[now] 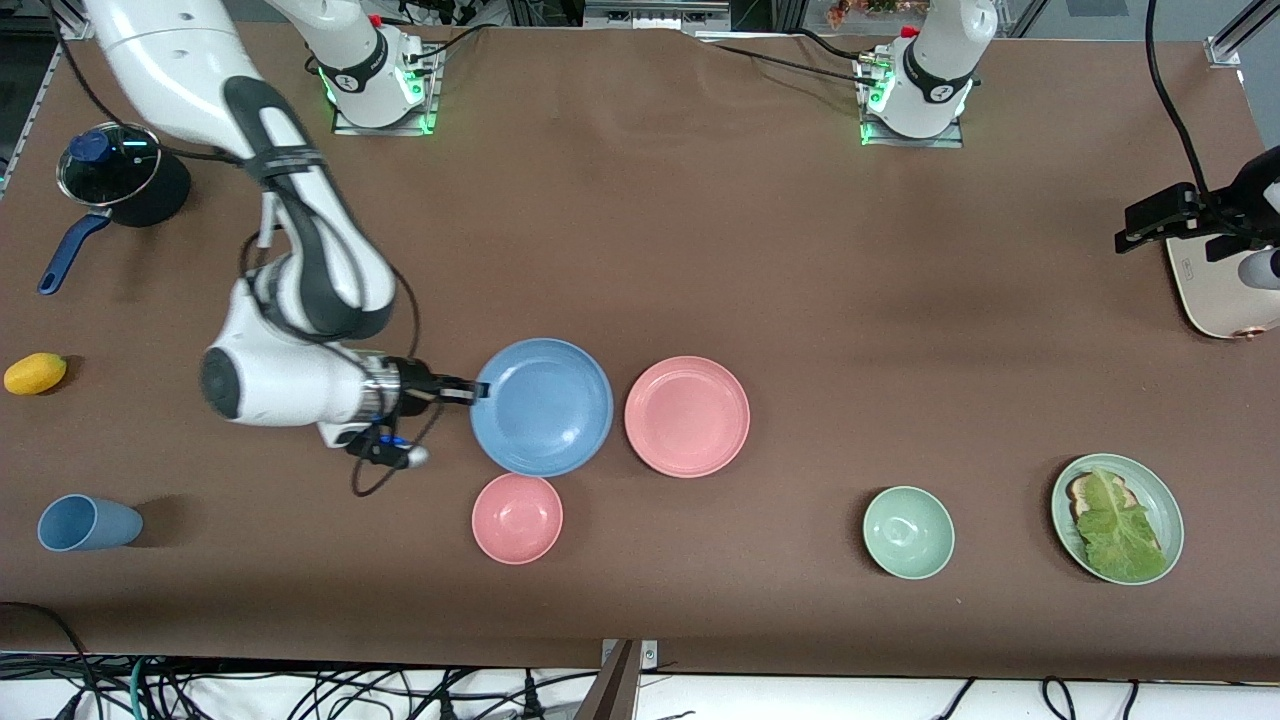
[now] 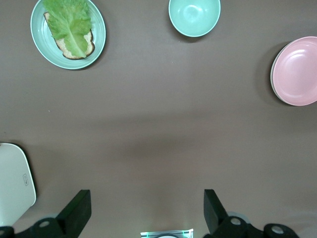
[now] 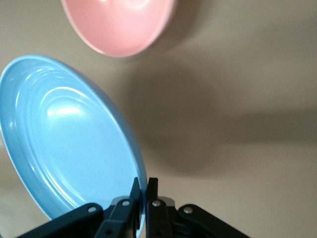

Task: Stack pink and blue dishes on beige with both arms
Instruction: 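Carry the blue plate with the right gripper onto the pink plate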

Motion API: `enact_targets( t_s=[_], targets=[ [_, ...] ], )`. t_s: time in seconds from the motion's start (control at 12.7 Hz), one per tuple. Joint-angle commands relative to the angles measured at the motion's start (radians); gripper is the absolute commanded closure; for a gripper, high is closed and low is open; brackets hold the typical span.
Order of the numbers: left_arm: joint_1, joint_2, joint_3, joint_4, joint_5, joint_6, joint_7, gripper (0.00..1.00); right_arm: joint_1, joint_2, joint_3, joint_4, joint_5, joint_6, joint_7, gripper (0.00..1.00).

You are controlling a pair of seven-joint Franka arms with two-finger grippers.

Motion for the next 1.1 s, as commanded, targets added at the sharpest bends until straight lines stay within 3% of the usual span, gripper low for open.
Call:
enact_targets(
  t_s=[0.0, 0.24, 1.02],
  targets=[
    [0.011, -0.021, -0.008, -0.026, -0.021, 0.022, -0.012, 0.00, 0.095, 0.059, -0.002, 0.016, 0.014, 0.180, 0.119, 1.00],
    [0.011, -0.022, -0.008, -0.026, -0.021, 0.022, -0.060, 0.00, 0.164, 0.102, 0.025, 0.016, 0.014, 0.348, 0.181, 1.00],
    [-0.003, 0.005, -0.009, -0.009, -0.018, 0.026, -0.049, 0.00, 0.247, 0.177, 0.039, 0.038, 0.010, 0.394, 0.170, 1.00]
  ],
)
